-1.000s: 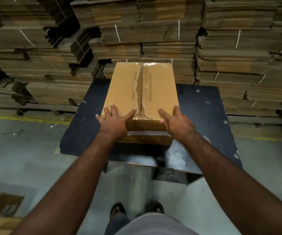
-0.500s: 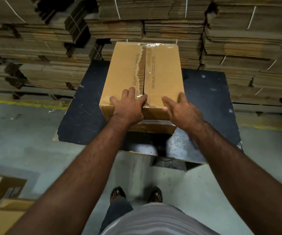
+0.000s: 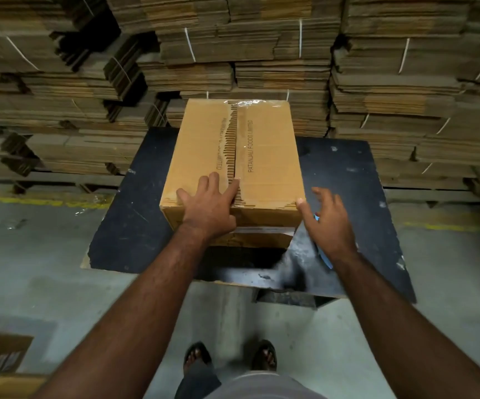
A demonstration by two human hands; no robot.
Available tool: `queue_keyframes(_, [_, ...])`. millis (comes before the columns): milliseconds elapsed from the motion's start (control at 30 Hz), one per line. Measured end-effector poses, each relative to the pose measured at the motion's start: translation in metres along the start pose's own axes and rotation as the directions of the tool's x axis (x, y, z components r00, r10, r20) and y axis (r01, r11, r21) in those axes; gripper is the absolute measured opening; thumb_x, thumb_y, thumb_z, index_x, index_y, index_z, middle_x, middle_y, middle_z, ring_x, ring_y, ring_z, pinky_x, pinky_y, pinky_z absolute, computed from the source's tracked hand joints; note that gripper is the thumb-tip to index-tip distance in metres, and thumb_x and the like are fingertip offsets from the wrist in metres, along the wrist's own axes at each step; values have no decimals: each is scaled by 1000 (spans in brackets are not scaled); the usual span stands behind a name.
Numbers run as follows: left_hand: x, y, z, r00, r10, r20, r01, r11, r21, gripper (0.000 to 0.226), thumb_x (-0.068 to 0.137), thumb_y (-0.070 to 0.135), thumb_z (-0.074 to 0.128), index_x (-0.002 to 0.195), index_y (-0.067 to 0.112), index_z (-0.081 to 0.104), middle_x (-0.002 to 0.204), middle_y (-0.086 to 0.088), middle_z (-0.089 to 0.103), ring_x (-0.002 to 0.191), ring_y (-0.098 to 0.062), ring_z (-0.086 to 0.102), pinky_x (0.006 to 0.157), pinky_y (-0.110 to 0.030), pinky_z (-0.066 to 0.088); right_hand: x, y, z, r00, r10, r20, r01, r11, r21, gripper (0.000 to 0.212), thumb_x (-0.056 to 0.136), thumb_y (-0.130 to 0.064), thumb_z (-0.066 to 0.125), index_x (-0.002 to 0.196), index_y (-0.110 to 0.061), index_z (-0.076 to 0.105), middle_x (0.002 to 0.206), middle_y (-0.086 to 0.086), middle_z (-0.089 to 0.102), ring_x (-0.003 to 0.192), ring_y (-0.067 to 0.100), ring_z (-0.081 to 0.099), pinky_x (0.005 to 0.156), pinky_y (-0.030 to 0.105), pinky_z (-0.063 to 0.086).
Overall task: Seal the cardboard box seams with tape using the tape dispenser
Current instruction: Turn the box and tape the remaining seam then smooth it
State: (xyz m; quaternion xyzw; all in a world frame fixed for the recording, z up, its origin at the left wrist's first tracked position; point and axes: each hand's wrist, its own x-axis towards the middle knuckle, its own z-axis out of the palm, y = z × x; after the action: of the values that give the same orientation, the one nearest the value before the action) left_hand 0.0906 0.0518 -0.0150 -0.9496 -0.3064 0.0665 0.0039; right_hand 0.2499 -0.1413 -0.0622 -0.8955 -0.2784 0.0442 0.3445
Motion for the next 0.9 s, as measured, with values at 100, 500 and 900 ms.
queue_keyframes(100, [-8, -6, 11, 996, 23, -86, -24, 1000, -12, 82, 83, 48, 59, 152, 40, 15, 152, -9, 25, 138, -28, 27, 102, -68, 31, -8, 44, 8, 972, 230, -58, -233, 971, -46, 53, 96, -62, 39, 112, -15, 58, 113, 10, 63, 101, 32, 61, 79, 36, 45])
queue_keyframes(500, [-9, -16, 38, 986, 43, -160, -54, 996, -66, 72, 97, 58, 40, 158, 40, 7, 167, -8, 6, 153, -28, 9, 113, -72, 10, -15, 106, 47, 867, 485, 111, -397, 809, -434, 54, 87, -30, 71, 127, -15, 37, 121, 8, 66, 109, 31, 62, 99, 45, 28])
queue_keyframes(900, [19, -34, 12, 999, 42, -4, -41, 957, -288, 85, 82, 74, 43, 155, 47, 11, 166, -3, 9, 151, -25, 9, 115, -68, 6, 25, 37, -75, 909, 269, 319, -416, 545, 728, 75, 85, 6, 68, 144, -30, 40, 100, 10, 74, 81, 15, 72, 64, 23, 54])
